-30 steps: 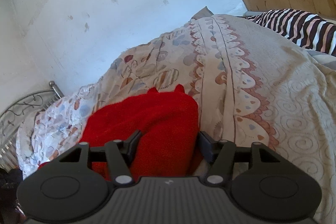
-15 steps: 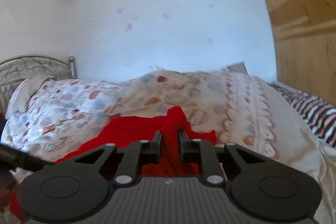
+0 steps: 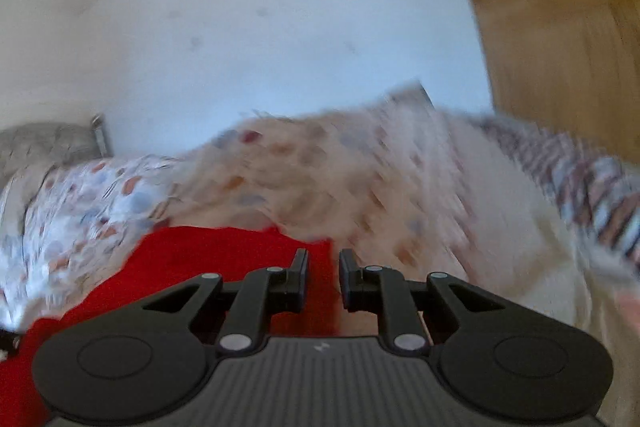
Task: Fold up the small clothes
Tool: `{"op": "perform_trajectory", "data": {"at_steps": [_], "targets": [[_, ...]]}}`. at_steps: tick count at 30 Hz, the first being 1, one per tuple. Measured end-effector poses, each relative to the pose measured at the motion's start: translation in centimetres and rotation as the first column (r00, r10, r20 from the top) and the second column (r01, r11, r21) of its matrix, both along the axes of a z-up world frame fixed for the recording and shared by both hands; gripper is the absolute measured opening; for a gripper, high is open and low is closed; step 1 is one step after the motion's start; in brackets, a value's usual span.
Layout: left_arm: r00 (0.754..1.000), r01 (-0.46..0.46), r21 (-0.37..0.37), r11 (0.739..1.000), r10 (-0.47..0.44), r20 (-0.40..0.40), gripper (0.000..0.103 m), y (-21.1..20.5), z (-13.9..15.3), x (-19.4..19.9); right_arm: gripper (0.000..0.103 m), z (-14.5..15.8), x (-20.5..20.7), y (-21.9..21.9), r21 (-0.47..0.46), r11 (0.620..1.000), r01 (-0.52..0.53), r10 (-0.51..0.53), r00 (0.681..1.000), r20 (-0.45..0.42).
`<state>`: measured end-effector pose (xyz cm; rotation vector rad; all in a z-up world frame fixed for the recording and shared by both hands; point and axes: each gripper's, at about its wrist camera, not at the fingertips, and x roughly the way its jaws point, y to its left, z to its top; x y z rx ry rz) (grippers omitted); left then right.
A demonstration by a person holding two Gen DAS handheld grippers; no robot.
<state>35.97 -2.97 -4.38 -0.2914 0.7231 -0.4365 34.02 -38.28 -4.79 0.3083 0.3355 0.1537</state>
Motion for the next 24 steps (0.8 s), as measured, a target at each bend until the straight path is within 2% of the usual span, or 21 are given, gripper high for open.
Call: {"op": "perform_trajectory", "data": {"at_steps": [2, 4, 5, 6, 8, 12, 17, 22, 24], "targets": [[1.000, 0.000, -0.003, 1.000, 0.000, -0.001, 0.102, 0.0, 0.0, 0.1, 0.024, -1.1, 0.6, -2.1, 0.135, 0.990, -0.026, 0.033, 0.998, -0.050], [1.000, -0.002, -0.007, 1.000, 0.003, 0.007, 0.102, 0.1, 0.1, 0.1, 0.043, -1.7, 0.6, -3.3, 0.220, 0.974, -0.056, 0.068, 0.997, -0.046], [1.000, -0.003, -0.011, 1.000, 0.003, 0.016, 0.102, 0.2, 0.2, 0.0, 0.059, -1.8, 0.6, -3.6, 0.247, 0.966, -0.081, 0.092, 0.995, -0.031], [1.000, -0.004, -0.015, 1.000, 0.004, 0.026, 0.102, 0.3, 0.3, 0.0, 0.067, -1.8, 0.7, -3.8, 0.259, 0.960, -0.104, 0.113, 0.993, -0.022], [0.999, -0.002, -0.021, 1.000, 0.003, 0.049, 0.102, 0.5, 0.6, 0.0, 0.069, -1.9, 1.4, -3.7, 0.273, 0.948, -0.162, 0.174, 0.985, -0.021], [0.998, 0.008, -0.052, 0.999, -0.004, 0.066, 0.102, 0.7, 1.0, 0.9, 0.070, -2.1, 4.0, -3.0, 0.272, 0.940, -0.203, 0.235, 0.968, -0.089], [1.000, 0.010, -0.011, 1.000, -0.010, 0.009, 0.102, 0.1, 0.1, 3.0, 0.070, -3.4, 6.5, -2.1, 0.334, 0.914, -0.231, 0.294, 0.944, -0.151], [0.996, 0.031, -0.062, 0.998, -0.036, -0.077, 0.103, 0.4, -1.2, 4.8, 0.060, -3.9, 6.2, -2.0, 0.347, 0.907, -0.239, 0.301, 0.944, -0.136], [0.994, 0.040, -0.076, 0.996, -0.047, -0.101, 0.103, 0.4, -1.6, 5.5, 0.050, -3.6, 6.2, -1.6, 0.324, 0.914, -0.244, 0.302, 0.943, -0.141]]}}
